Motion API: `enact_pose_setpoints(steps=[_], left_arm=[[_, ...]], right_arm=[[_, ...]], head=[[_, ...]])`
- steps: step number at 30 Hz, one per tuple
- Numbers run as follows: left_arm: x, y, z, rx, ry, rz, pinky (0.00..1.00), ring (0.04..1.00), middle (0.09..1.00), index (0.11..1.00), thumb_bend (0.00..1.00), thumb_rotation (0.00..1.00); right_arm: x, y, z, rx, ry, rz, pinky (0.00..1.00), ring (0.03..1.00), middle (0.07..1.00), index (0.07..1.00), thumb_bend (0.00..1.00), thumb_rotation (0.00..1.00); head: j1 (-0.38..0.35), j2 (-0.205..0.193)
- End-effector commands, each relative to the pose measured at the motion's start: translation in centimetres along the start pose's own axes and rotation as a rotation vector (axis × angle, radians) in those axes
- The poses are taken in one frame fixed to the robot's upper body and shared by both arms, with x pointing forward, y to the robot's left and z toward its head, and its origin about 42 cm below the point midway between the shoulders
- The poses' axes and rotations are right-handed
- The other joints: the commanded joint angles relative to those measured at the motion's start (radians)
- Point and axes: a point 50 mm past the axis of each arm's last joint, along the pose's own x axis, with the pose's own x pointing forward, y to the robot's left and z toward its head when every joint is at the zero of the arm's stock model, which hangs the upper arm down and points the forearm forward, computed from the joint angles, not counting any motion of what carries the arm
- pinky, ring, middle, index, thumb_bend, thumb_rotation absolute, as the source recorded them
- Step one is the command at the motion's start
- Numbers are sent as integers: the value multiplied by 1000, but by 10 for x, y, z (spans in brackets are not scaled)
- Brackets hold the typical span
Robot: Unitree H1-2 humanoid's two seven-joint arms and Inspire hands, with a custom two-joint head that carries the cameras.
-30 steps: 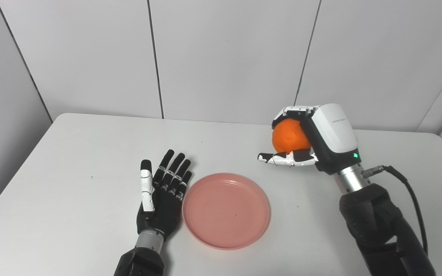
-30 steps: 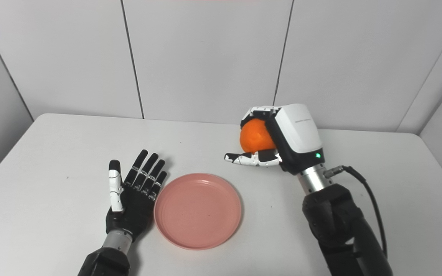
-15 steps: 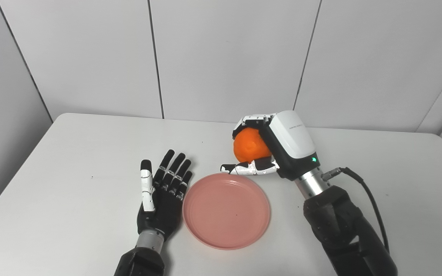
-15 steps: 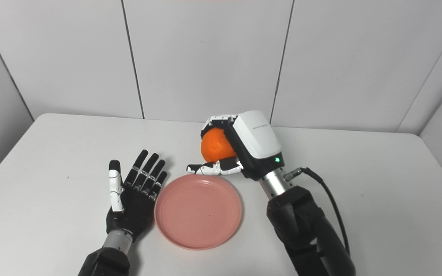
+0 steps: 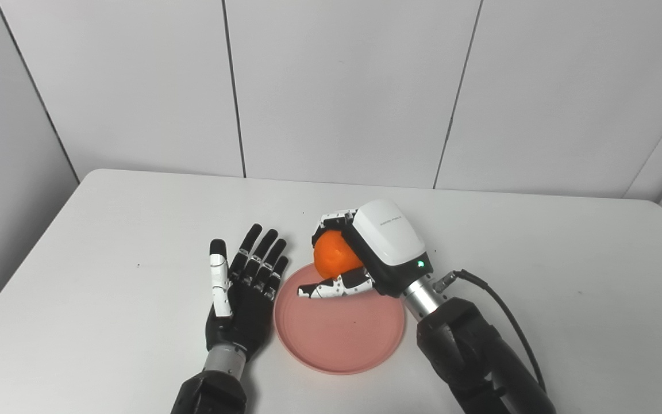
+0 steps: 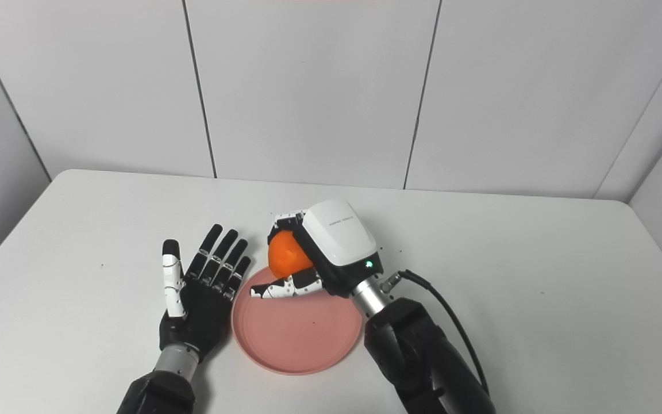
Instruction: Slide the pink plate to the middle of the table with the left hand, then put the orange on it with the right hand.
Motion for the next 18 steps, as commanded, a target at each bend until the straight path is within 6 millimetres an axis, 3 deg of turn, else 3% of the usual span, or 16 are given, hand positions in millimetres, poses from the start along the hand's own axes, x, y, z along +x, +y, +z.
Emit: enact_pose_setpoints(steps=[1, 18], left_arm=[[-11, 14, -26, -37, 78, 107, 1000, 880, 802, 811, 752, 671], [-12, 14, -27, -43, 83, 106, 1000, 878, 822, 810, 753, 664]], right_arm=[[6, -10, 5, -20, -54, -46, 126, 181, 253, 296, 538, 444], [-7, 9, -1, -28, -17, 38, 149, 205, 279, 336, 530, 474]], head=[[-3, 3], [-13, 12]])
